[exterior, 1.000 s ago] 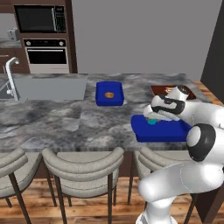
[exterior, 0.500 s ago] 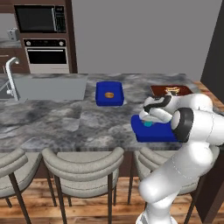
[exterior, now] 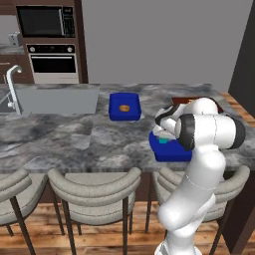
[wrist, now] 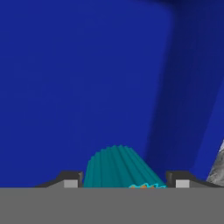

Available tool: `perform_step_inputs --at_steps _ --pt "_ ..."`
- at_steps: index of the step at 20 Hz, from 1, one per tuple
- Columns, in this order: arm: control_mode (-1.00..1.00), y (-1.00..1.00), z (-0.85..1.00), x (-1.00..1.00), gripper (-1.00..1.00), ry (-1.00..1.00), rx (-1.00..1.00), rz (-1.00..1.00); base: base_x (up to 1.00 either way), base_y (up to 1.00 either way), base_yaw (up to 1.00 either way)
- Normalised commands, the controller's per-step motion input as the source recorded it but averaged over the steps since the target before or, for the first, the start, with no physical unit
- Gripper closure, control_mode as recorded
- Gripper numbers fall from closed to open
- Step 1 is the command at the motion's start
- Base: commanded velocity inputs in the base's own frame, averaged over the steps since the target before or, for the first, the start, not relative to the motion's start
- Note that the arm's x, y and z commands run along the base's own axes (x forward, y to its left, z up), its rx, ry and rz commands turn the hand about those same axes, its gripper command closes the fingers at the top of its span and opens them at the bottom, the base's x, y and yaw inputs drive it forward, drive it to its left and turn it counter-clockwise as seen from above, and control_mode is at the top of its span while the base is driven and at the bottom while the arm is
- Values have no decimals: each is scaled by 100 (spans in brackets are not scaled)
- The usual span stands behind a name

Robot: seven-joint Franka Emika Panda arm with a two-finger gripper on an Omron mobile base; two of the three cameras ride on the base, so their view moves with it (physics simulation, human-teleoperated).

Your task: Take the cupcake and donut from the fridge and place them on the empty tray on the dining counter.

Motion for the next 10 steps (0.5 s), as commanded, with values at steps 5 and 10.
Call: perform_step_inputs --at_steps 5,10 --pt "-100 -24 -30 10 100 1 0 0 0 0 0" --pt "-100 -53 -27 3 100 0 0 0 0 0 0"
